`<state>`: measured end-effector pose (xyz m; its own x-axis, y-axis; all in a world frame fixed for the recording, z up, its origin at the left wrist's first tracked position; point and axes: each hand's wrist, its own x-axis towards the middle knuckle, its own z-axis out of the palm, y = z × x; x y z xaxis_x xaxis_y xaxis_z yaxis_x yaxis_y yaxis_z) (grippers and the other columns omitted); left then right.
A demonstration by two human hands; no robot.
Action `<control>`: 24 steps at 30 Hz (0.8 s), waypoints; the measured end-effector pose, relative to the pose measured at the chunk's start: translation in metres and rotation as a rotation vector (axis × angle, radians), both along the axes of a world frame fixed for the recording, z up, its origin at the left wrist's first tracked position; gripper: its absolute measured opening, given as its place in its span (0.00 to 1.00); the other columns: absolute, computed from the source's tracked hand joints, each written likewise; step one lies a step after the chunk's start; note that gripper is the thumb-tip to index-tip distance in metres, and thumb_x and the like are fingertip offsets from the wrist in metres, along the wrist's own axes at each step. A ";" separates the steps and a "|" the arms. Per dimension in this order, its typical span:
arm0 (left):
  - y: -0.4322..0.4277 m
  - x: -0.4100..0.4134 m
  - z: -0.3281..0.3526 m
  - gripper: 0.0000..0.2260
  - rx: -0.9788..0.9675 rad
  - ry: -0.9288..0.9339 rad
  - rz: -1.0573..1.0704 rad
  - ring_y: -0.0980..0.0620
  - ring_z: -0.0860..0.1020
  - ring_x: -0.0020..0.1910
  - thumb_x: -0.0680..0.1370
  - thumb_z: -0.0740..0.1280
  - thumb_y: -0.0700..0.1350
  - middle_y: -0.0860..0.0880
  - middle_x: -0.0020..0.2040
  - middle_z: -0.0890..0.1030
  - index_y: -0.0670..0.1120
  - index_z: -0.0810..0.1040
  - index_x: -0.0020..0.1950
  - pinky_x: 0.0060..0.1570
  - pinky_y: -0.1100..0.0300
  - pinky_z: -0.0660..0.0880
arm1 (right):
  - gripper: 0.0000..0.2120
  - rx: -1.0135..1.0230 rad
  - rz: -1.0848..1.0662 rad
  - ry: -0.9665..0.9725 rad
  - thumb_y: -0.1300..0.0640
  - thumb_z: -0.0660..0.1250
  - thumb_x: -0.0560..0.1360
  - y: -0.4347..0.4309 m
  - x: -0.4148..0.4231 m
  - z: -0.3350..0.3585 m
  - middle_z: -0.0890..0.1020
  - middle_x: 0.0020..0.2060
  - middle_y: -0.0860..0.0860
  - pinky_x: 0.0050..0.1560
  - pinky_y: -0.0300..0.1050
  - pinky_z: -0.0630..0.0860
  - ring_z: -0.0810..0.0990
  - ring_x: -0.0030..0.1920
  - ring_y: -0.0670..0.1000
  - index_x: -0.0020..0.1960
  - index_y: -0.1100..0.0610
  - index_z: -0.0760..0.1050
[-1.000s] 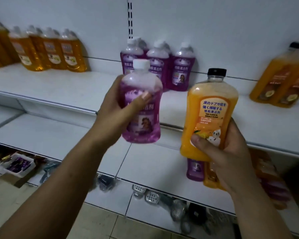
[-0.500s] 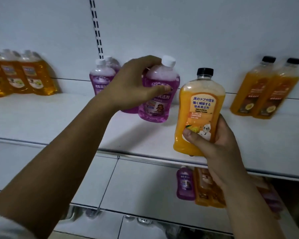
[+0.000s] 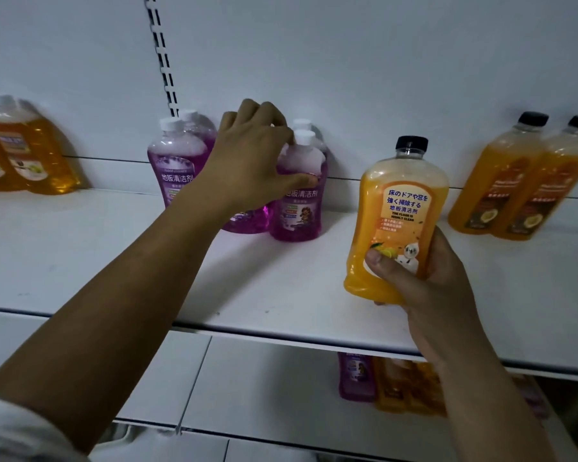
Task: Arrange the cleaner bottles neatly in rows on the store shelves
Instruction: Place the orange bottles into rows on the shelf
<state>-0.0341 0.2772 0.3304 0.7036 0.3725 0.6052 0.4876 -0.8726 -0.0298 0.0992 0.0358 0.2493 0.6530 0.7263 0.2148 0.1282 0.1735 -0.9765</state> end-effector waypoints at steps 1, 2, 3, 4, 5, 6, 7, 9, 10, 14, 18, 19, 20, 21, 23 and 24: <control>0.002 0.000 0.000 0.33 -0.002 0.012 0.015 0.43 0.70 0.62 0.70 0.62 0.74 0.48 0.59 0.76 0.47 0.81 0.56 0.58 0.50 0.63 | 0.31 -0.003 0.001 0.005 0.46 0.85 0.62 0.001 0.001 -0.001 0.87 0.54 0.41 0.42 0.50 0.84 0.86 0.54 0.49 0.61 0.41 0.77; 0.002 0.000 0.000 0.33 0.000 0.025 0.027 0.43 0.70 0.62 0.71 0.63 0.74 0.47 0.60 0.76 0.46 0.81 0.57 0.60 0.48 0.64 | 0.30 -0.004 0.006 0.006 0.47 0.84 0.63 0.002 0.002 -0.002 0.87 0.54 0.42 0.43 0.51 0.84 0.86 0.54 0.49 0.61 0.42 0.77; 0.002 0.000 0.001 0.32 0.001 0.036 0.034 0.43 0.70 0.63 0.71 0.64 0.73 0.47 0.61 0.76 0.46 0.81 0.57 0.62 0.48 0.65 | 0.29 -0.004 0.011 0.005 0.48 0.84 0.64 0.002 0.002 -0.002 0.87 0.54 0.42 0.43 0.51 0.84 0.86 0.55 0.49 0.62 0.42 0.77; 0.003 0.000 0.001 0.32 0.000 0.048 0.037 0.43 0.70 0.64 0.71 0.65 0.72 0.47 0.62 0.76 0.46 0.81 0.58 0.63 0.48 0.64 | 0.30 -0.004 0.015 0.005 0.47 0.84 0.63 0.002 0.002 -0.002 0.87 0.54 0.42 0.43 0.52 0.84 0.86 0.55 0.49 0.62 0.42 0.77; 0.003 0.001 0.001 0.32 -0.004 0.058 0.037 0.43 0.69 0.65 0.71 0.65 0.71 0.47 0.63 0.76 0.45 0.80 0.59 0.64 0.48 0.64 | 0.30 -0.004 0.019 0.006 0.46 0.84 0.62 0.002 0.002 -0.002 0.87 0.54 0.43 0.43 0.52 0.84 0.86 0.55 0.50 0.61 0.42 0.77; 0.003 0.001 0.001 0.31 -0.007 0.067 0.036 0.43 0.69 0.66 0.72 0.67 0.70 0.47 0.64 0.75 0.45 0.80 0.60 0.65 0.48 0.64 | 0.30 -0.004 0.022 0.005 0.46 0.83 0.62 0.002 0.002 -0.003 0.87 0.54 0.43 0.44 0.53 0.84 0.86 0.55 0.50 0.61 0.42 0.77; 0.004 0.002 0.001 0.31 -0.007 0.074 0.035 0.43 0.69 0.66 0.73 0.68 0.69 0.47 0.65 0.75 0.44 0.79 0.61 0.65 0.48 0.64 | 0.30 -0.005 0.023 0.001 0.47 0.84 0.62 0.002 0.003 -0.003 0.87 0.54 0.43 0.46 0.55 0.84 0.86 0.55 0.49 0.61 0.42 0.77; 0.005 0.003 0.003 0.31 -0.002 0.089 0.035 0.43 0.69 0.67 0.74 0.70 0.68 0.47 0.67 0.74 0.44 0.79 0.63 0.66 0.47 0.64 | 0.30 -0.006 0.028 -0.010 0.48 0.85 0.63 0.002 0.004 -0.006 0.87 0.55 0.43 0.50 0.55 0.83 0.86 0.55 0.48 0.62 0.42 0.77; 0.005 0.004 0.003 0.31 0.001 0.096 0.035 0.43 0.69 0.68 0.74 0.70 0.68 0.47 0.68 0.74 0.44 0.79 0.64 0.67 0.47 0.64 | 0.30 -0.001 0.027 -0.011 0.48 0.84 0.62 0.001 0.004 -0.006 0.87 0.54 0.42 0.52 0.54 0.83 0.86 0.54 0.47 0.62 0.42 0.77; 0.006 0.000 0.001 0.35 0.017 0.085 0.051 0.42 0.70 0.68 0.72 0.66 0.71 0.47 0.68 0.75 0.45 0.78 0.66 0.66 0.45 0.65 | 0.29 0.013 0.028 -0.013 0.46 0.77 0.62 0.000 0.002 -0.006 0.87 0.54 0.42 0.53 0.52 0.82 0.86 0.55 0.46 0.62 0.43 0.77; 0.001 -0.005 -0.002 0.38 0.004 0.007 0.042 0.43 0.70 0.69 0.72 0.68 0.70 0.48 0.69 0.75 0.48 0.74 0.73 0.68 0.46 0.64 | 0.30 0.005 0.017 -0.027 0.47 0.82 0.63 0.000 0.002 -0.006 0.87 0.55 0.44 0.55 0.60 0.84 0.86 0.55 0.48 0.63 0.44 0.77; -0.002 -0.006 -0.003 0.39 0.005 0.000 0.041 0.43 0.69 0.71 0.72 0.69 0.70 0.47 0.71 0.74 0.48 0.71 0.76 0.70 0.46 0.64 | 0.30 0.004 0.012 -0.036 0.47 0.83 0.63 0.000 0.001 -0.006 0.87 0.55 0.43 0.55 0.61 0.84 0.86 0.55 0.47 0.63 0.43 0.77; -0.006 -0.008 -0.003 0.40 0.007 -0.009 0.040 0.43 0.69 0.73 0.72 0.68 0.70 0.46 0.73 0.73 0.48 0.69 0.78 0.72 0.45 0.63 | 0.30 0.003 0.007 -0.050 0.45 0.82 0.62 0.000 0.000 -0.005 0.87 0.54 0.42 0.55 0.62 0.84 0.86 0.54 0.47 0.62 0.43 0.77; -0.011 -0.012 -0.003 0.41 0.010 -0.027 0.040 0.43 0.68 0.74 0.73 0.67 0.71 0.46 0.74 0.72 0.49 0.67 0.79 0.73 0.44 0.63 | 0.30 0.004 0.004 -0.064 0.44 0.81 0.62 -0.001 -0.001 -0.004 0.87 0.54 0.41 0.56 0.62 0.84 0.86 0.54 0.46 0.61 0.42 0.77; -0.027 -0.026 -0.004 0.39 0.016 -0.081 0.037 0.44 0.68 0.74 0.74 0.65 0.71 0.47 0.74 0.73 0.50 0.67 0.79 0.74 0.44 0.63 | 0.32 0.006 0.003 -0.093 0.42 0.83 0.61 -0.003 -0.003 -0.003 0.87 0.55 0.42 0.57 0.61 0.84 0.86 0.54 0.45 0.62 0.43 0.77; -0.037 -0.035 -0.005 0.38 0.011 -0.105 0.042 0.44 0.69 0.74 0.75 0.65 0.71 0.48 0.74 0.73 0.51 0.69 0.78 0.74 0.44 0.63 | 0.34 0.012 0.005 -0.101 0.41 0.85 0.61 -0.005 -0.004 -0.003 0.87 0.55 0.43 0.57 0.60 0.83 0.86 0.54 0.46 0.63 0.44 0.77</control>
